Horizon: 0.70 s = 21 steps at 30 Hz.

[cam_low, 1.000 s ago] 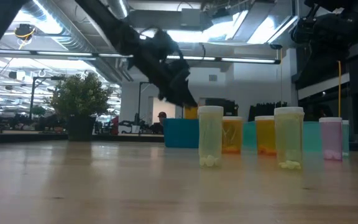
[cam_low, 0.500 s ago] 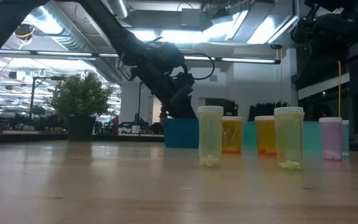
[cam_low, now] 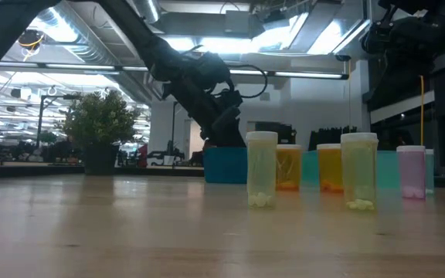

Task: Pick and place medicine bottles into bin by pill shape (circle, oval)
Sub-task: Put the large orange medicine bottle into the blue bin

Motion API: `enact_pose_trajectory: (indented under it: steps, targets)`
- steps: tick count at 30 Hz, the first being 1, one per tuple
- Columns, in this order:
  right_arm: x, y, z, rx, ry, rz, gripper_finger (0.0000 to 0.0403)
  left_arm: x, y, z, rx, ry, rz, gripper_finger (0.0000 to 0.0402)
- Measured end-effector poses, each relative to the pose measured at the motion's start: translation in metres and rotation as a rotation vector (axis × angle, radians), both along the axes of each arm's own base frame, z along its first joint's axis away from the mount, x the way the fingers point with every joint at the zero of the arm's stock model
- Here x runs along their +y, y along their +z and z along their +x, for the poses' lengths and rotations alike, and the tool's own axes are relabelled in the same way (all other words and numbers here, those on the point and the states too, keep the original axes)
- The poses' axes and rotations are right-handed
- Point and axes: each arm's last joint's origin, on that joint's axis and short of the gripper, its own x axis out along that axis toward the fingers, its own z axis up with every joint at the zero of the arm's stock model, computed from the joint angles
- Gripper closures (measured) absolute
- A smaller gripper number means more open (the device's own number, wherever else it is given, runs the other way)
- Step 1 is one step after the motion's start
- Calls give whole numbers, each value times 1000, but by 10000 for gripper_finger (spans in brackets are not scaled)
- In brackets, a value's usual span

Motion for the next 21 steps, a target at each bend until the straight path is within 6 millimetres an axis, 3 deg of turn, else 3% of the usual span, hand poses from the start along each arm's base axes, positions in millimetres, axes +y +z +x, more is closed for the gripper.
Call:
enact_pose_trajectory:
  steps: [6, 12, 16, 21]
  targets:
    - [0, 0, 0, 1, 0, 0, 220, 0, 12, -1, -7, 2, 4, 134]
    - [0, 0, 0, 6, 1, 0, 220, -8, 48, -4, -85, 13, 30, 133]
    - [0, 0, 0, 6, 1, 1, 220, -31, 68, -2, -146, 15, -48, 136]
    - [0, 0, 0, 6, 0, 1, 220, -85, 69, 13, -150, -162, -128, 139]
